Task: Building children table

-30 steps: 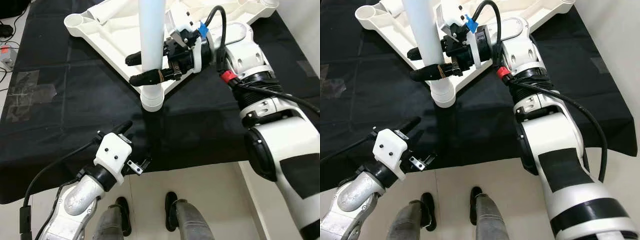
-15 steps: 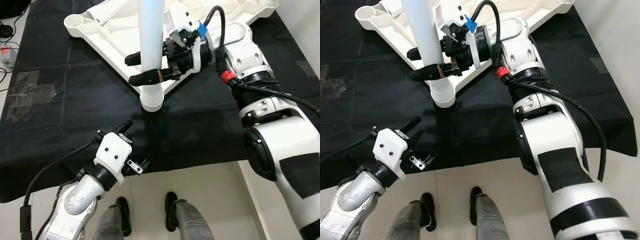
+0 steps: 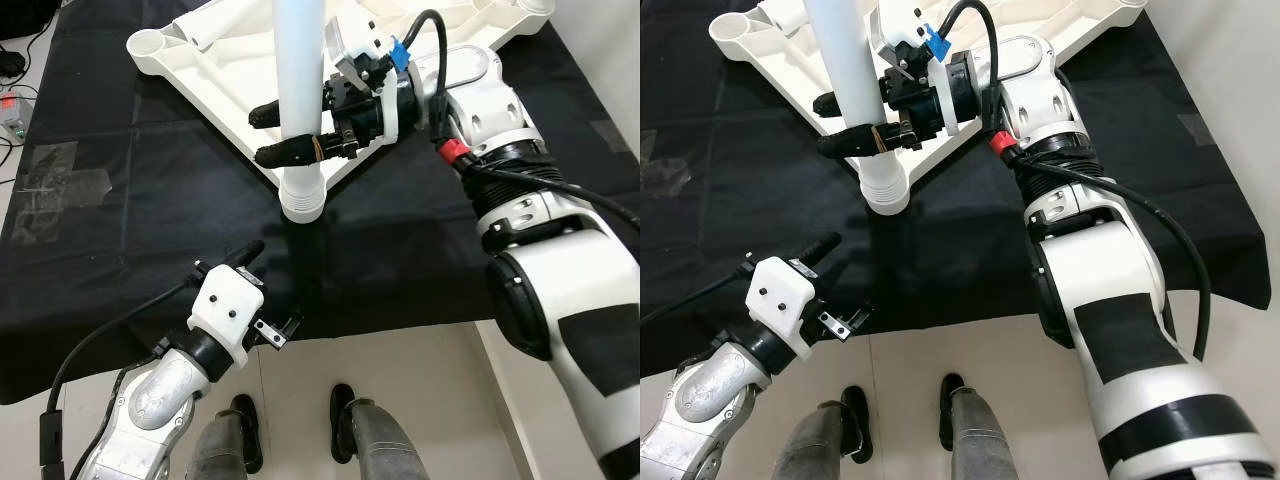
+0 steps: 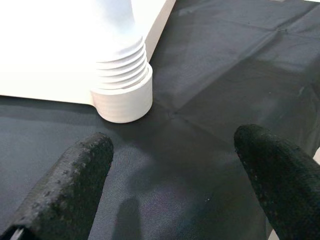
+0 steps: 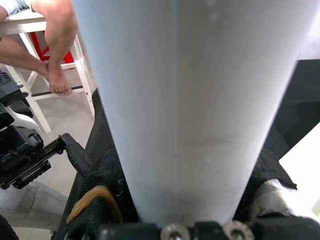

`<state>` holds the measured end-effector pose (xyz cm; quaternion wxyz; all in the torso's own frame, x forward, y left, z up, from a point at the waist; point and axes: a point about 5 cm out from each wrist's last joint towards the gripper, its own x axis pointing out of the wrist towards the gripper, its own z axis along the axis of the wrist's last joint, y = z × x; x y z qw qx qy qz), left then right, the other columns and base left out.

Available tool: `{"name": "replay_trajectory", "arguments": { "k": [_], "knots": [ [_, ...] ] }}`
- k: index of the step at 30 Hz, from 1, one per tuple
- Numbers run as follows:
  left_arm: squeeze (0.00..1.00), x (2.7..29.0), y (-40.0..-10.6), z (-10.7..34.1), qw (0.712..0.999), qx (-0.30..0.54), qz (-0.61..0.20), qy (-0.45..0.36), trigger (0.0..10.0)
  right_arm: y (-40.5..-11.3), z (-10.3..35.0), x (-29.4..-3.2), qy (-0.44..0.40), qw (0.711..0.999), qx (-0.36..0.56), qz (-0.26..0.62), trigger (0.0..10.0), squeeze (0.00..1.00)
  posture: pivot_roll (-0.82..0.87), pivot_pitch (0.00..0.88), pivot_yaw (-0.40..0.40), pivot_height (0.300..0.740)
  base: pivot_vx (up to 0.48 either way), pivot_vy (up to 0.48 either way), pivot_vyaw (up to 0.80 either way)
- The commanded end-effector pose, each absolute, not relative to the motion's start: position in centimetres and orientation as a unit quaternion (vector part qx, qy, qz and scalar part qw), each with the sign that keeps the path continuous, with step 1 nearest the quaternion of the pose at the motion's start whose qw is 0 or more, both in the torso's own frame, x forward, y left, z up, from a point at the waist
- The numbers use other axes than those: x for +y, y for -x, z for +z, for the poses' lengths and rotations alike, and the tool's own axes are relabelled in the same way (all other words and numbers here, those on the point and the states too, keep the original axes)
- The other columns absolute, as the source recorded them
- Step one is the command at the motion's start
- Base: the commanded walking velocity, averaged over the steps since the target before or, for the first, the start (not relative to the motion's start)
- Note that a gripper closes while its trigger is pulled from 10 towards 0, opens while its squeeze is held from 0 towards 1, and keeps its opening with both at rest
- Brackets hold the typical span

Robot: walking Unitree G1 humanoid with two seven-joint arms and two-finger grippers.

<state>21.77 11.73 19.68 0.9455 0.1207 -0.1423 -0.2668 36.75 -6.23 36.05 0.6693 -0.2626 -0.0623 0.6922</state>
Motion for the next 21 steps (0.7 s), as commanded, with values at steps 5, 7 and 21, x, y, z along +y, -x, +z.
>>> {"name": "replay_trajectory", "arguments": {
  "k": [5, 7, 21],
  "knots": [
    [0.00, 11.49, -21.57, 19.10, 0.946, -0.129, -0.273, -0.119, 10.0, -37.67, 32.20, -6.48, 0.260, 0.682, 0.026, 0.683, 10.0, 0.00, 0.02, 0.398, -0.072, 0.740, 0.000, 0.000, 0.00],
    [0.00, 11.48, -21.57, 19.10, 0.946, -0.129, -0.273, -0.119, 10.0, -37.69, 32.14, -6.51, 0.258, 0.683, 0.026, 0.683, 10.0, 0.00, 0.02, 0.398, -0.072, 0.740, 0.000, 0.000, 0.00],
    [0.00, 11.46, -21.50, 18.93, 0.946, -0.128, -0.274, -0.119, 10.0, -38.61, 31.41, -7.08, 0.226, 0.747, 0.035, 0.625, 10.0, 0.00, 0.01, 0.384, -0.085, 0.740, 0.000, 0.000, 0.00]
  ]
}}
